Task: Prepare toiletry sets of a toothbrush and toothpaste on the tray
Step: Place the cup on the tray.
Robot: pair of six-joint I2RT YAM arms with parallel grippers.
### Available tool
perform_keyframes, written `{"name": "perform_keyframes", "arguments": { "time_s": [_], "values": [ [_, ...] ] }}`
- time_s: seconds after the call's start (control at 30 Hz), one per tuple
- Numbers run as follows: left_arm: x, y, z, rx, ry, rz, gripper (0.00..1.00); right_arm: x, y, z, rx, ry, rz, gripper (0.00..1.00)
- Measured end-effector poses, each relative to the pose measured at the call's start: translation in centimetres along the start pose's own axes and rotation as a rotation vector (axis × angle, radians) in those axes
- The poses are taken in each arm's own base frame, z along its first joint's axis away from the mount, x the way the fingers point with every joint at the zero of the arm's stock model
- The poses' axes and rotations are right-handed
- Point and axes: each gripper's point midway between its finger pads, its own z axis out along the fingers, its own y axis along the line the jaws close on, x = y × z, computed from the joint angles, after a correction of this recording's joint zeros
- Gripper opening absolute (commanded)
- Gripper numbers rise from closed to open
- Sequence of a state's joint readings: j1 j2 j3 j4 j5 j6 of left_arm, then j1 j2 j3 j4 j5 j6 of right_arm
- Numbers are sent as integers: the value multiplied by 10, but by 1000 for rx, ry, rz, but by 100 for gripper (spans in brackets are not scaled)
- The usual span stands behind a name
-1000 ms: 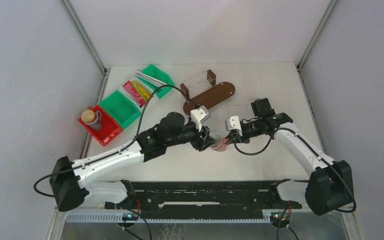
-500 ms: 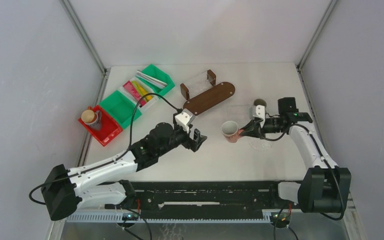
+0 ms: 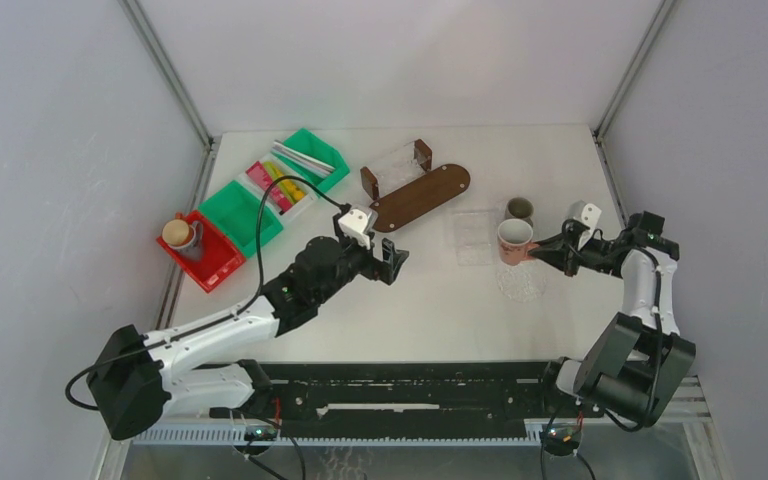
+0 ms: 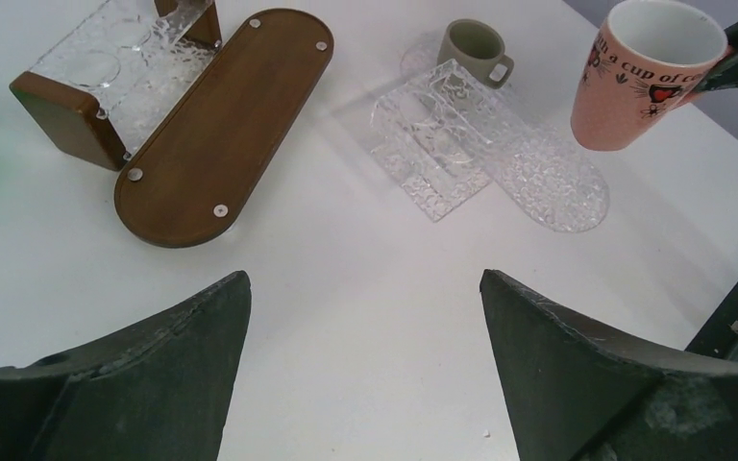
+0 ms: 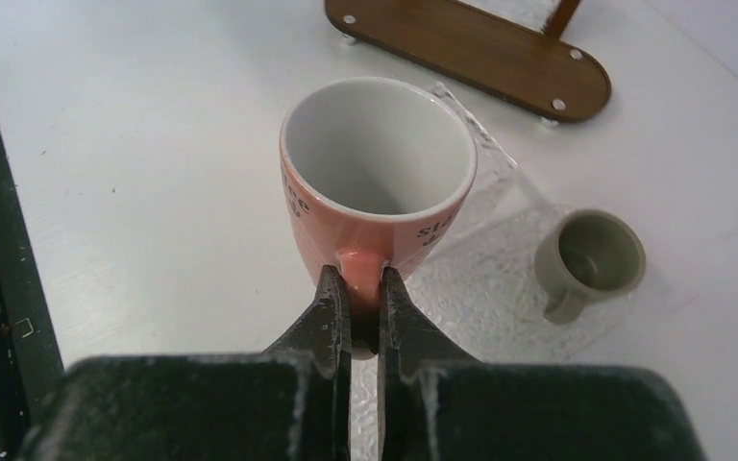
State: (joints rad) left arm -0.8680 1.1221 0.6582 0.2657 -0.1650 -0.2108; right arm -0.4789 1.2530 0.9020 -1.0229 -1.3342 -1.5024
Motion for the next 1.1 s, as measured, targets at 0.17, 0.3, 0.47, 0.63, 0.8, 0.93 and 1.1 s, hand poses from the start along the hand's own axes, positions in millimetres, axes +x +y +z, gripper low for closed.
{"name": "perform_keyframes", "arguments": {
  "time_s": [0.17, 0.3, 0.47, 0.63, 0.8, 0.93, 1.1],
  "values": [
    [-5, -1, -1, 5, -21, -4, 93, 14, -12, -8, 38, 8, 58, 0],
    [-5, -1, -1, 6, -25, -5, 93, 27, -18, -8, 42, 29, 96, 0],
    [-4, -1, -4, 10, -35, -6, 94, 41, -27, -9, 56, 67, 132, 0],
    [-2, 0, -5, 11, -37, -6, 94, 52, -38, -13, 88, 110, 155, 0],
    [-4, -1, -5, 13, -45, -8, 94, 59, -50, -15, 127, 139, 150, 0],
    [-5, -1, -5, 14, -46, -8, 94, 68, -52, -15, 144, 157, 148, 0],
    [-6, -2, -5, 20, -50, -9, 94, 74, -53, -16, 153, 175, 138, 0]
  ]
}}
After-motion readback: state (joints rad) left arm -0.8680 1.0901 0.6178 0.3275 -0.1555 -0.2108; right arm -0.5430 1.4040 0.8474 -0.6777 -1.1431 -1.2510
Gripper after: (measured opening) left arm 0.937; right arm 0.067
